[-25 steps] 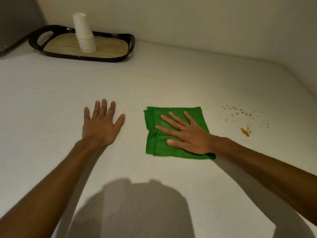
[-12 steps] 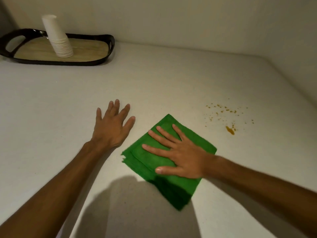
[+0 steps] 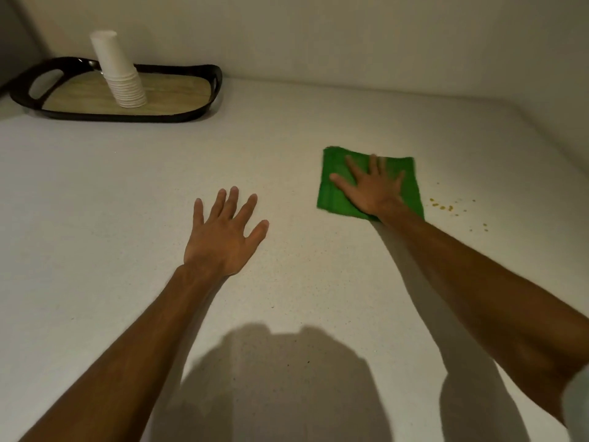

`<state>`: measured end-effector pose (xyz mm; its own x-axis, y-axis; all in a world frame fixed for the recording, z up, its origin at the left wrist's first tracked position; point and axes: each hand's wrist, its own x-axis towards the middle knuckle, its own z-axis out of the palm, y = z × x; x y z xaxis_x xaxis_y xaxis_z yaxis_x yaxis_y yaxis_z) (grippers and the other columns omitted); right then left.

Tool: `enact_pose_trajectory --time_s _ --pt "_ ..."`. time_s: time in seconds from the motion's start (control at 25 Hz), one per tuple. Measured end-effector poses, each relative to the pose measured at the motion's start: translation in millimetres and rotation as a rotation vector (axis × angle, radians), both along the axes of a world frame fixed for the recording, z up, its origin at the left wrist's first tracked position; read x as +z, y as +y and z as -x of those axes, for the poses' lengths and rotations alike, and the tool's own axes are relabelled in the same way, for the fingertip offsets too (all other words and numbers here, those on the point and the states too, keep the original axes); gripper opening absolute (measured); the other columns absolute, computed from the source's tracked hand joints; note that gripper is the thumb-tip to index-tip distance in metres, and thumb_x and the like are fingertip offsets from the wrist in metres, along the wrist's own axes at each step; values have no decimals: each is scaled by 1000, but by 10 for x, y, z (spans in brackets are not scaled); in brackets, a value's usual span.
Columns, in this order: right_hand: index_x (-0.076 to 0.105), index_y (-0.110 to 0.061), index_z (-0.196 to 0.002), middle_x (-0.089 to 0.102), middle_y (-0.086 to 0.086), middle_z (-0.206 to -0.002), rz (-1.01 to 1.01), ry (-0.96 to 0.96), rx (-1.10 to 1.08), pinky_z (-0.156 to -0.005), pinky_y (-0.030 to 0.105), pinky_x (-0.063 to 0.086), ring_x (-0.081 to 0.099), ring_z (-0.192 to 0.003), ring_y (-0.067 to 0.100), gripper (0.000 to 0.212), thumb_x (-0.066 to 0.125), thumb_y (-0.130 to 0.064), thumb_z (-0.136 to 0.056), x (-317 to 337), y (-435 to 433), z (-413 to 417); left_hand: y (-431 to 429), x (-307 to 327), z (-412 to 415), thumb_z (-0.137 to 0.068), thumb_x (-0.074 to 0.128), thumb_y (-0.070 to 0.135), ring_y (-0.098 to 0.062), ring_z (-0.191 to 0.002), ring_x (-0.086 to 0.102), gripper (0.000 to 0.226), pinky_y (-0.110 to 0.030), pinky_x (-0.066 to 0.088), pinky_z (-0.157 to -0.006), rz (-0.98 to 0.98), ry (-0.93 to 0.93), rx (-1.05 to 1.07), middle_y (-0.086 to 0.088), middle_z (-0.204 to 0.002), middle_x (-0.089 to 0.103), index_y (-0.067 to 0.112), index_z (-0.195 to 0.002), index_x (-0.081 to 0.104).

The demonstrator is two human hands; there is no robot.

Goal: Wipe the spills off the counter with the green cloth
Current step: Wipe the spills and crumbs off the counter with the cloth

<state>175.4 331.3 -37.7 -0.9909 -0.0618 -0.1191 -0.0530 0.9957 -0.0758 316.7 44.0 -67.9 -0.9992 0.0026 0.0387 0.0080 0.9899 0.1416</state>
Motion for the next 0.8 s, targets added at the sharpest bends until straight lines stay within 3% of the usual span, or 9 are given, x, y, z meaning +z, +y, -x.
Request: enact_pose_trajectory --time_s 0.12,0.24,0.36,0.44,0.52,0.68,0.8 --pt "-6 -49 -158 -12 11 -169 -50 17 389 -115 73 -9 -10 -156 32 86 1 -90 -82 -72 -138 -699 -1 -19 -2 -87 -6 74 -19 -153 -9 76 -53 -6 -121 4 3 -1 1 -166 -6 39 -155 -2" --pt "1 -44 -160 -7 11 -170 -57 111 829 -116 71 -9 -5 -157 32 79 18 -82 -93 -217 87 -1659 -1 -15 3 -88 -5 73 -18 -153 -9 74 -54 -5 -121 5 11 1 0 -166 -5 39 -155 -2" --pt "7 -40 -162 -5 4 -171 -76 152 978 -119 64 -11 -4 -158 28 76 19 -75 -96 -213 584 -1682 -3 -13 -6 -88 -6 72 -18 -152 -11 75 -54 -6 -121 -2 7 -5 0 -166 -7 38 -154 -4" --pt "-4 -43 -161 -5 1 -171 -119 138 884 -121 64 -7 -5 -158 26 76 8 -77 -94 -113 768 -1209 0 -4 -8 -88 -7 73 -19 -152 -12 75 -54 -6 -121 -2 0 -3 0 -166 -8 38 -154 -4" --pt "-15 -52 -155 -5 1 -171 -140 82 615 -122 65 -1 -6 -157 25 77 -3 -85 -86 -55 859 -619 4 0 -7 -88 -7 73 -19 -152 -12 76 -54 -6 -121 2 3 -5 0 -165 -8 38 -155 -4" --pt "1 -44 -160 -4 4 -171 5 41 7 -116 72 -5 -3 -157 30 96 -2 -93 -77 -57 614 107 5 0 -8 -88 -6 72 -20 -152 -10 75 -54 -5 -121 18 8 -7 0 -166 -7 37 -155 -2" --pt "3 -43 -161 -4 8 -171 9 4 18 -115 72 -8 -5 -157 31 91 4 -89 -82 -33 133 -115 3 3 -7 -88 -6 73 -18 -152 -10 76 -53 -6 -121 11 -6 -17 1 -166 -7 38 -155 -2"
